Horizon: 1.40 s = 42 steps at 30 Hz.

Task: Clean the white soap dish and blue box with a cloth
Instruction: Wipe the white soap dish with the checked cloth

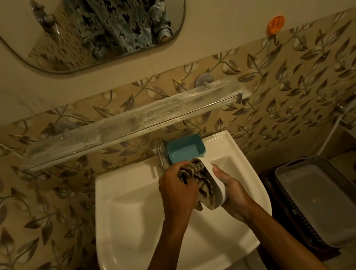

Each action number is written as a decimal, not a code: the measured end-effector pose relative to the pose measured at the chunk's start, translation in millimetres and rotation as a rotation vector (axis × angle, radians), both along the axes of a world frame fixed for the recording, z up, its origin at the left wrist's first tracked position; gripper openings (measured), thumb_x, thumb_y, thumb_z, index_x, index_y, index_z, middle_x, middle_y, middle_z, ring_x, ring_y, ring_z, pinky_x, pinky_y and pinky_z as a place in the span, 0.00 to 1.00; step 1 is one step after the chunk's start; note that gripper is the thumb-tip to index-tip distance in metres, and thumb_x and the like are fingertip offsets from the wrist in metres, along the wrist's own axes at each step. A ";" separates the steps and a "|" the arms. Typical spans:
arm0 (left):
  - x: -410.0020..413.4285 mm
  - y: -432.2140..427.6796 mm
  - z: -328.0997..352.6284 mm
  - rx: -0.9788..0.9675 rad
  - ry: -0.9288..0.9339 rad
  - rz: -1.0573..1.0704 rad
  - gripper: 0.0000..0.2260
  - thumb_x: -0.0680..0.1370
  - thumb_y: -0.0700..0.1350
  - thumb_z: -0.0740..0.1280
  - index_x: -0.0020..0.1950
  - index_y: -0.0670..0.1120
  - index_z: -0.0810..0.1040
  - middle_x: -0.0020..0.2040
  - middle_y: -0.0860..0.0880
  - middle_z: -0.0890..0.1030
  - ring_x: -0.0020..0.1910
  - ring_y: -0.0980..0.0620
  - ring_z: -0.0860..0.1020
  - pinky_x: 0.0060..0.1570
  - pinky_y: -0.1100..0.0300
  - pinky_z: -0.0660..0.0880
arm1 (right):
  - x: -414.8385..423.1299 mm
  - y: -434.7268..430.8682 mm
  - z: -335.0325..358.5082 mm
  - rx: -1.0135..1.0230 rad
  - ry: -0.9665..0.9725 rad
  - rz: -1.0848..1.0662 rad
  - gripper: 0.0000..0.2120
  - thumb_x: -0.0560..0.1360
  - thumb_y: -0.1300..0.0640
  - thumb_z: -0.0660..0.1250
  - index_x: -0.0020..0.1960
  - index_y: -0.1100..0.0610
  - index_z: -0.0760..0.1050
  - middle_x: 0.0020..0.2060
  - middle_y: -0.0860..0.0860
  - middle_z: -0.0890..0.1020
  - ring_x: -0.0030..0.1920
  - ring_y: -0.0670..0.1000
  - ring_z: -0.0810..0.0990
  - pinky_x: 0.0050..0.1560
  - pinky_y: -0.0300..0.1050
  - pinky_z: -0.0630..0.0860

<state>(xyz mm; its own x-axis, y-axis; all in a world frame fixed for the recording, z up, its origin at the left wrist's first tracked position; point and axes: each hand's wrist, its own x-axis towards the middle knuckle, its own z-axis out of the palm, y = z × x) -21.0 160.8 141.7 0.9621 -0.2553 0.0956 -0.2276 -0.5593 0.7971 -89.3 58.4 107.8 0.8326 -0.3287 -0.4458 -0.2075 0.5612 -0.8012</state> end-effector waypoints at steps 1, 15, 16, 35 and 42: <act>1.4 0.5 3.1 -0.072 0.027 0.046 0.14 0.72 0.36 0.68 0.55 0.49 0.80 0.53 0.49 0.82 0.53 0.52 0.79 0.47 0.66 0.74 | -0.1 -3.0 -0.1 0.013 0.003 -0.012 0.19 0.80 0.44 0.53 0.62 0.52 0.76 0.50 0.55 0.85 0.52 0.55 0.82 0.46 0.48 0.80; -31.4 -19.5 1.7 -0.197 0.242 -0.169 0.22 0.81 0.40 0.56 0.73 0.55 0.59 0.62 0.56 0.68 0.62 0.56 0.70 0.59 0.54 0.74 | 14.8 -1.9 2.9 0.012 -0.111 -0.008 0.23 0.78 0.44 0.55 0.70 0.51 0.69 0.61 0.58 0.79 0.60 0.58 0.79 0.48 0.49 0.80; -35.6 -18.7 -4.8 -0.192 0.217 -0.200 0.22 0.80 0.40 0.56 0.72 0.56 0.59 0.62 0.56 0.68 0.63 0.57 0.69 0.61 0.52 0.74 | 15.3 -3.5 3.5 0.027 -0.106 -0.030 0.23 0.78 0.44 0.55 0.69 0.52 0.69 0.61 0.59 0.78 0.60 0.58 0.79 0.48 0.48 0.81; 5.1 -13.5 -22.2 0.150 -0.511 -0.323 0.17 0.62 0.36 0.78 0.49 0.38 0.81 0.44 0.40 0.81 0.43 0.43 0.79 0.40 0.56 0.79 | 4.9 -6.0 -5.1 0.201 0.034 -0.062 0.16 0.79 0.45 0.57 0.57 0.52 0.77 0.44 0.55 0.86 0.49 0.56 0.82 0.50 0.54 0.79; -5.1 -9.8 -15.9 0.118 0.042 -0.394 0.06 0.73 0.40 0.69 0.49 0.45 0.80 0.45 0.44 0.83 0.43 0.49 0.81 0.46 0.51 0.80 | 5.7 -16.0 1.0 -0.090 -0.002 -0.105 0.19 0.80 0.46 0.55 0.67 0.51 0.71 0.57 0.57 0.80 0.56 0.58 0.79 0.49 0.54 0.80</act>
<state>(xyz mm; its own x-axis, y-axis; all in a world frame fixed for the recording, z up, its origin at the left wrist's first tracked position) -26.1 151.0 125.7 0.7911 -0.6116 0.0062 -0.4112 -0.5243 0.7457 -83.6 42.5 108.8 0.7926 -0.4523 -0.4090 -0.1498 0.5058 -0.8496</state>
